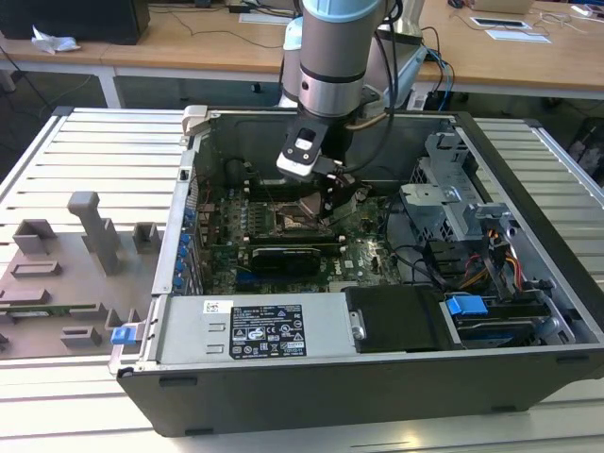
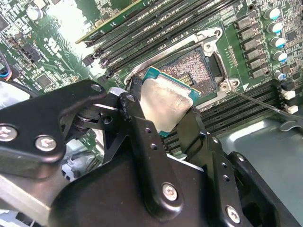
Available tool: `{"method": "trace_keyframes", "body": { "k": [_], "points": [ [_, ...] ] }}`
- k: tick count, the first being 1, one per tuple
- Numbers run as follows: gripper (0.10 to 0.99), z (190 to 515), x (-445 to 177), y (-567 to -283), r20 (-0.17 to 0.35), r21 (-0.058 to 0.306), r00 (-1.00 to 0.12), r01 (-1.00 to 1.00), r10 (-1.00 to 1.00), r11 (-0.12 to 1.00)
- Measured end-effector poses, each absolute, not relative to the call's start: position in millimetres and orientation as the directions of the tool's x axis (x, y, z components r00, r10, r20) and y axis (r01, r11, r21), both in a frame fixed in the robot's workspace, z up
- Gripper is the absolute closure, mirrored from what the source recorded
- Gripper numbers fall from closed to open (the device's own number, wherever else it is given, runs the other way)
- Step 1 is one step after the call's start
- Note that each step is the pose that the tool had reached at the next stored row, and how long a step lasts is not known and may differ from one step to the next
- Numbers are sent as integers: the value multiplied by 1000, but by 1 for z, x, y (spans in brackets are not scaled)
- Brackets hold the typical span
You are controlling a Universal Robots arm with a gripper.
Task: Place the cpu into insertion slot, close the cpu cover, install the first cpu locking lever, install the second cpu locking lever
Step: 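Place the cpu into insertion slot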
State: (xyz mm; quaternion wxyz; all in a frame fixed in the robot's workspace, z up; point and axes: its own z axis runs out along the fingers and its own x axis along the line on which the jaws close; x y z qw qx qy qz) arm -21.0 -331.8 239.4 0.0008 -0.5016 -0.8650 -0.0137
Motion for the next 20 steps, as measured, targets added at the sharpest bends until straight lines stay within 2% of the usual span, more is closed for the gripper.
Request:
{"method": "trace_keyframes", "body": {
  "k": [20],
  "points": [
    [545,239,-21,-332,14,22,-360,933,933,360]
  ]
}}
